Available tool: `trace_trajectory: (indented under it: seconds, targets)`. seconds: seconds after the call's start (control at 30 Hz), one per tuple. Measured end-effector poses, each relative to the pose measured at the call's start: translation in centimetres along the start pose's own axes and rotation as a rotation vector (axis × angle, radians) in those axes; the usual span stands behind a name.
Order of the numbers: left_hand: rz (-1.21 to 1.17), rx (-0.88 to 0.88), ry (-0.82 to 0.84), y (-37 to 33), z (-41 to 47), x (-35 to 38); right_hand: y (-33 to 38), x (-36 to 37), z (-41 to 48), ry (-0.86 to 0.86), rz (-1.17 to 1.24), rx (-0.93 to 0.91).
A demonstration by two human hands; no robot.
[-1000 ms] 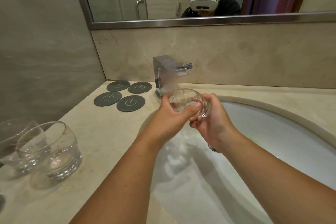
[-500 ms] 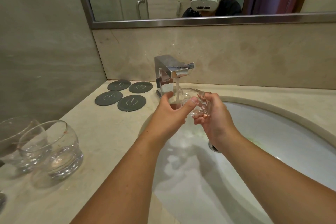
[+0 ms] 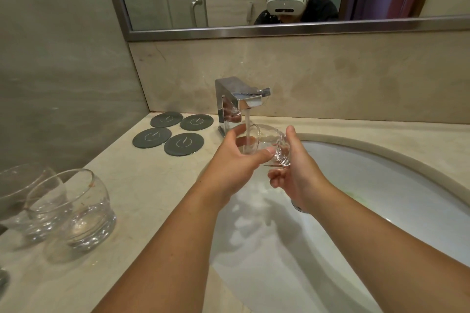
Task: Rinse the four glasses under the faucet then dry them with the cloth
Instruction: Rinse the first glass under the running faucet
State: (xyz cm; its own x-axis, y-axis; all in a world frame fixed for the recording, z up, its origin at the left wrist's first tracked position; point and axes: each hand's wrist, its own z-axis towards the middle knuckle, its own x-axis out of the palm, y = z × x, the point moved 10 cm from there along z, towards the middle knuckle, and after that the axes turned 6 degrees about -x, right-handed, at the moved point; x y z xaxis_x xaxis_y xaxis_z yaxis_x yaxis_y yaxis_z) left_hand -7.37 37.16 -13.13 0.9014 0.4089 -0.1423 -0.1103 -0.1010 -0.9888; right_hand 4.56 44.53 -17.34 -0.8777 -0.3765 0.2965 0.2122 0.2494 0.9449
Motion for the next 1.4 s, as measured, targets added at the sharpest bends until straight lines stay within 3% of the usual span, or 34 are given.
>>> trace_trajectory:
  seconds: [0.27,0.47,0.63,0.8,1.2,1.3,1.4]
  targets:
    - [-0.083,-0.030,0.047,0.4,0.1,0.8,2.2,-0.9,0.0,-0.104,0.004,-0.198]
    - [-0.103,-0.063,0.020,0.6,0.1,0.5,4.7,-0.5,-1.4,-0.103,-0.222,-0.464]
    - [-0.148,-0.127,-0.069,0.8,0.2,-0.7,6.4,-1.2,-2.3,-0.200,-0.455,-0.576]
    - [0.018,-0.121,-0.133,1.0,0.3,-1.6,8.2,-1.5,-3.6,-0.227,-0.656,-0.653]
    - [0.131,-0.283,0.067,2.2,-1.4,1.0,10.8,-1.4,-5.9,-0.156,-1.096,-0.580]
    - [0.140,-0.306,0.268,2.0,-2.6,3.3,9.6,-4.6,-6.0,-0.157,-0.992,-0.449]
    - [0.231,-0.161,0.362,0.4,-3.4,5.4,7.8,-7.5,-5.5,-0.172,-0.763,-0.279]
